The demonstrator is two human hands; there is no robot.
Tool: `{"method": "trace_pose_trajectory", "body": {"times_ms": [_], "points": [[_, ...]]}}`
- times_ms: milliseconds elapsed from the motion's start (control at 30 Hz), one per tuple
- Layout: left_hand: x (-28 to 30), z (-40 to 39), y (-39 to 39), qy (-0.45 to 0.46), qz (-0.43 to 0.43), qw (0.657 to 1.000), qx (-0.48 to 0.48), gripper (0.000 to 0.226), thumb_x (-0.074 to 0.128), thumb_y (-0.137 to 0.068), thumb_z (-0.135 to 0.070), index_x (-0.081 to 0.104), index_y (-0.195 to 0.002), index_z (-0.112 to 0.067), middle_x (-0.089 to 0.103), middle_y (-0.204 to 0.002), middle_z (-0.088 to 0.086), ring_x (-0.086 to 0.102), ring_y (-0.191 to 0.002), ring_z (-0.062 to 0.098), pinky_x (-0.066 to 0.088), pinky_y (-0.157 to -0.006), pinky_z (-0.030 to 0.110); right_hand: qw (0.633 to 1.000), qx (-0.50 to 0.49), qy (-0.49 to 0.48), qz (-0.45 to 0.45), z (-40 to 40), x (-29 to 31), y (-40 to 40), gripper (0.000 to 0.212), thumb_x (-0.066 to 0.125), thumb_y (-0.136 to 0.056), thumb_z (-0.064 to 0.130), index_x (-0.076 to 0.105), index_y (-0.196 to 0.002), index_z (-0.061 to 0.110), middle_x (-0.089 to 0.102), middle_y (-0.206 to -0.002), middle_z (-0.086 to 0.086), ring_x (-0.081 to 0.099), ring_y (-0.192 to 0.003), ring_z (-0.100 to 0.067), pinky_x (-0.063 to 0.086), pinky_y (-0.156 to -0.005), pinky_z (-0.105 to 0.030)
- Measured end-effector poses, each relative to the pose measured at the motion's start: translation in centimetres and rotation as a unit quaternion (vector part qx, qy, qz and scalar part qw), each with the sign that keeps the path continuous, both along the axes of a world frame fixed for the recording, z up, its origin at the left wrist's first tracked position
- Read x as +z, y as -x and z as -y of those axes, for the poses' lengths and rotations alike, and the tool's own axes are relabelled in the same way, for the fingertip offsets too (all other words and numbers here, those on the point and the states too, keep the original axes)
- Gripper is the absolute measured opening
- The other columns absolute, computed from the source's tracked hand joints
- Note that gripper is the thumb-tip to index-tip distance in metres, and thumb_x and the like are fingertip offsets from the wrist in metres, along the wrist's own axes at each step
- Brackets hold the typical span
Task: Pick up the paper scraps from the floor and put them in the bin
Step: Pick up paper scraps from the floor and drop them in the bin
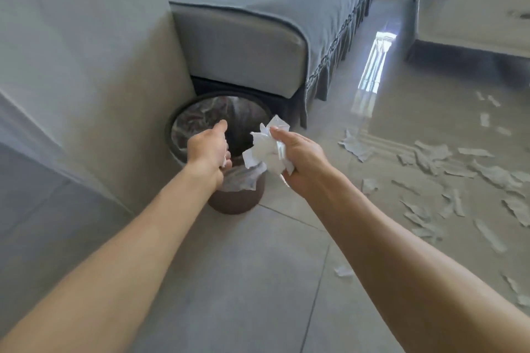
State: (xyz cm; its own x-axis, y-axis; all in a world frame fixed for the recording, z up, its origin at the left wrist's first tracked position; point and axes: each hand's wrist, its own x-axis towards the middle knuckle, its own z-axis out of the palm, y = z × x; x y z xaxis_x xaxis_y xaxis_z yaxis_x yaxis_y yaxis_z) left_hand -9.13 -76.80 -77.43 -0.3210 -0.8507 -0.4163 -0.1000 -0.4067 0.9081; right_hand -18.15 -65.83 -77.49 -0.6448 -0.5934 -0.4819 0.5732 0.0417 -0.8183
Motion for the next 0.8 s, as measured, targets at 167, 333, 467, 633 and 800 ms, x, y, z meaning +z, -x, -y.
{"method": "trace_pose_trajectory", "body": {"times_ms": [167,333,467,633,800], "points": [[0.1,5.0,0.2,0.007,0.017,0.999,0.032,0.036,0.051,-0.094,-0.035,0.045,-0.065,-0.016,0.037,-0.055,-0.001,0.030,-0.037,0.013,0.025,-0.037,0.021,0.997,-0.015,-0.058,-0.039,6.1,0.6,0.3,0.022,0.074,-0.079,0.033,0.069,-0.082,0.012,0.067,-0.085,-0.010,0.060,-0.076,-0.023,0.052,-0.076,-0.036],[-0.1,8.1,0.3,-0.042,0.009,0.998,-0.041,0.059,0.034,-0.096,-0.053,0.051,-0.132,-0.008,0.060,-0.126,0.008,0.061,-0.109,0.027,0.049,-0.096,0.039,0.997,-0.012,-0.069,-0.039,9.4,1.0,-0.3,0.030,0.052,-0.093,0.039,0.058,-0.094,0.010,0.060,-0.079,-0.007,0.059,-0.067,-0.020,0.055,-0.076,-0.039],[-0.4,8.2,-1.0,0.064,0.084,0.986,-0.127,0.055,0.035,-0.096,-0.048,0.049,-0.138,-0.016,0.049,-0.142,0.004,0.047,-0.129,0.023,0.035,-0.109,0.041,0.981,0.048,-0.111,-0.154,8.7,0.6,-0.2,0.019,0.046,-0.089,0.019,0.057,-0.079,0.007,0.049,-0.069,-0.005,0.048,-0.058,-0.018,0.041,-0.061,-0.032],[-0.6,4.8,-4.2,0.335,0.167,0.892,-0.252,0.031,0.044,-0.087,-0.020,0.073,-0.094,-0.025,0.071,-0.096,-0.008,0.062,-0.093,0.009,0.047,-0.084,0.027,0.880,0.081,-0.170,-0.436,5.6,0.4,-0.6,0.032,0.046,-0.088,0.012,0.066,-0.113,0.017,0.065,-0.104,-0.001,0.063,-0.087,-0.013,0.055,-0.076,-0.025],[-2.3,3.8,-5.8,0.459,0.280,0.760,-0.366,0.038,0.045,-0.067,-0.026,0.069,-0.095,-0.030,0.072,-0.089,-0.008,0.061,-0.097,0.018,0.022,-0.112,0.037,0.669,0.274,-0.213,-0.657,2.7,-1.8,-1.4,0.033,0.065,-0.088,0.030,0.064,-0.120,0.022,0.057,-0.121,0.001,0.039,-0.116,-0.020,0.042,-0.089,-0.029]]}}
